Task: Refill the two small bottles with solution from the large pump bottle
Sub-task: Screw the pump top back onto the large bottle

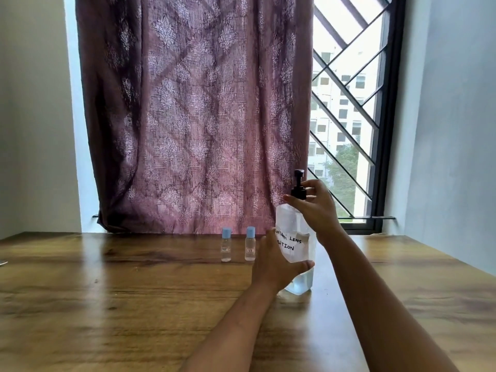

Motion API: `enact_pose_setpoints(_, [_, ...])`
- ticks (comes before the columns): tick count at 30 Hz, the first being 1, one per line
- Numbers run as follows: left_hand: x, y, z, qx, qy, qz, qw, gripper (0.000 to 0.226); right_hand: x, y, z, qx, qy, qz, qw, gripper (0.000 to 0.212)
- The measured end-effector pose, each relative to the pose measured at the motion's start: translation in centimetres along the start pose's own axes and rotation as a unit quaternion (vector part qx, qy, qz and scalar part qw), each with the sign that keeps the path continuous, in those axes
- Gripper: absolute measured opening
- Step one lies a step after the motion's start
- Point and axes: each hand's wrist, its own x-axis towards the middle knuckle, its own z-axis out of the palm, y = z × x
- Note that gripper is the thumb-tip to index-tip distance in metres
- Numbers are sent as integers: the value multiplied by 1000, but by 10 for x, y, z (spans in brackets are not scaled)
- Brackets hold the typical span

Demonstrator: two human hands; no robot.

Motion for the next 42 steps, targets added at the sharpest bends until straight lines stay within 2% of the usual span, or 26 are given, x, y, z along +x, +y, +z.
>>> enact_pose_setpoints(4, [-2,2,4,-16,-14,5,1000,95,-1,1,-6,16,-37,27,999,47])
enact_pose_setpoints(8, [0,2,2,-39,-33,27,998,92,-3,-3,-14,123,-96,27,987,26])
enact_pose_setpoints(11, [0,2,-7,-126,-92,21,988,85,-5,-4,-21,169,-107,16,980,18])
enact_pose_setpoints(14, [-3,9,-23,-262,-161,-20,951,62,-6,0,-29,249,-161,36,954,17])
enact_pose_setpoints(17, [-2,15,-34,-307,-200,-30,930,43,-5,6,-34,322,-252,49,911,27])
enact_pose_setpoints(19, [-4,19,-36,-316,-223,-30,922,43,-5,7,-35,355,-282,54,890,29])
enact_pose_setpoints(21, [-5,21,-34,-334,-213,-27,918,47,-5,7,-34,361,-283,53,887,28])
enact_pose_setpoints(25, [-8,26,-25,-336,-127,-10,933,43,-4,7,-32,319,-226,37,920,28])
enact_pose_setpoints(29, [-14,37,-9,-261,-2,-31,965,60,-4,5,-31,275,-172,34,945,20])
enact_pose_setpoints(31, [-15,43,-9,-218,17,-48,975,62,-5,5,-31,253,-152,34,955,16])
enact_pose_setpoints(33, [-8,43,-20,-277,-65,-59,957,56,-5,5,-33,272,-168,33,947,19])
enact_pose_setpoints(35, [-2,39,-39,-383,-189,-62,902,54,-5,5,-36,306,-211,31,928,26])
enact_pose_setpoints(36, [-1,35,-47,-410,-226,-62,881,53,-6,5,-37,319,-233,30,918,30])
enact_pose_setpoints(40, [1,25,-56,-465,-267,-52,842,35,-7,3,-32,348,-289,40,891,48])
enact_pose_setpoints(42, [0,24,-53,-461,-262,-46,847,45,-7,3,-32,356,-300,42,884,48])
